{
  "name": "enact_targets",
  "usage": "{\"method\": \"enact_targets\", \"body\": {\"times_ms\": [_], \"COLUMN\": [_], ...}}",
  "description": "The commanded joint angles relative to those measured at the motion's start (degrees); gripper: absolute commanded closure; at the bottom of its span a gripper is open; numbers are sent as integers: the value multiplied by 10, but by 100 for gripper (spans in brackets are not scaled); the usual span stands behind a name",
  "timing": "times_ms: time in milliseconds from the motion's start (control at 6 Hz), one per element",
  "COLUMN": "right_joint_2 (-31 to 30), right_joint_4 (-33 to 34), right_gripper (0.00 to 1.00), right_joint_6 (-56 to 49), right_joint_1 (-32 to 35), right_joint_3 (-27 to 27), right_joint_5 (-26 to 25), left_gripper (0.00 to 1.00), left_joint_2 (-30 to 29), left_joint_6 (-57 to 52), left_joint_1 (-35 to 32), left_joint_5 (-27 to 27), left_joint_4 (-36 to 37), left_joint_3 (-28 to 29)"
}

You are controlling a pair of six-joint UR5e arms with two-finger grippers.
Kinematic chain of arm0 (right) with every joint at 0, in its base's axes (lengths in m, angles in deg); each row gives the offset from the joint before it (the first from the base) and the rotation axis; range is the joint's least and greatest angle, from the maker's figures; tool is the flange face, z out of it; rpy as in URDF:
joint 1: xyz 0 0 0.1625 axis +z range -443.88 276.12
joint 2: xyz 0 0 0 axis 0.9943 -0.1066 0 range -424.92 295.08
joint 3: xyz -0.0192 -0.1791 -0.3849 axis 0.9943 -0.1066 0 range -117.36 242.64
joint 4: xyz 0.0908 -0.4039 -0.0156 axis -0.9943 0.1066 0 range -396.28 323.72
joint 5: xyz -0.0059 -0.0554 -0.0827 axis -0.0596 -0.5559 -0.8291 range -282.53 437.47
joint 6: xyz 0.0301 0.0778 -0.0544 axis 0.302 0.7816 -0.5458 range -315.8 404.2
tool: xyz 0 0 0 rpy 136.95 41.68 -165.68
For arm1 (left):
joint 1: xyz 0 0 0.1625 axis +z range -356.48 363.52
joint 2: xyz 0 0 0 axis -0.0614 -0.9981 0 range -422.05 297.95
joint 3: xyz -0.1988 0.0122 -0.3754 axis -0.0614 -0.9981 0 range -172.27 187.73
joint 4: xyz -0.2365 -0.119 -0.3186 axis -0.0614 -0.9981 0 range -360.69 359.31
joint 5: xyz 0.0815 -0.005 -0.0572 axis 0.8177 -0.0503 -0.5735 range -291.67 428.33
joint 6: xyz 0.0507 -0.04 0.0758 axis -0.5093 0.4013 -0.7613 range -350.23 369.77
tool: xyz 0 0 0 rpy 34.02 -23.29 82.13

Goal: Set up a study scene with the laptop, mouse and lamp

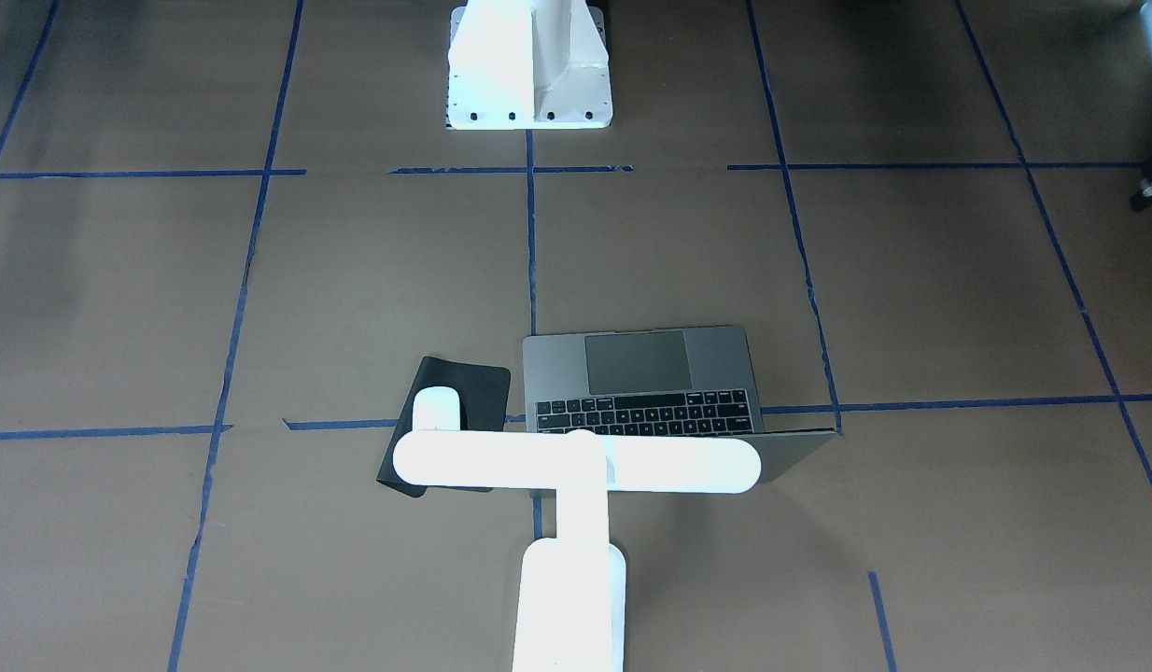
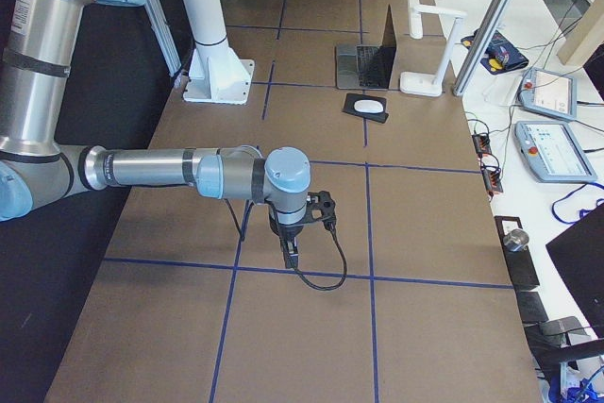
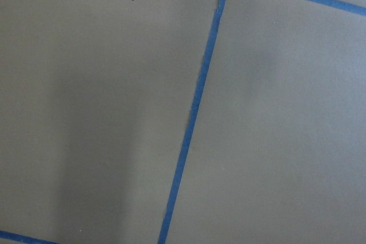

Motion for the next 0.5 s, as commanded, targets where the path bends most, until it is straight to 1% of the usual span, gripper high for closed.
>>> {"method": "enact_targets", "body": {"times_ms": [0,167,333], "right_joint_2": [-1,-1,-1], "right_joint_4": [0,0,0], "right_gripper": [0,0,0], "right_joint_6": [1,2,2], "right_joint_1": [0,0,0], "right_joint_3": [0,0,-1], "right_joint_5": [1,1,1], "left_gripper": [0,0,0], "left_joint_2": [63,64,64], "left_joint_6": [-1,-4,-4], "left_joint_1": [-63,-61,-60], "left_joint_5": [68,122,117], "left_joint_4": [19,21,22], "left_joint_3": [-12,-19,-19]}}
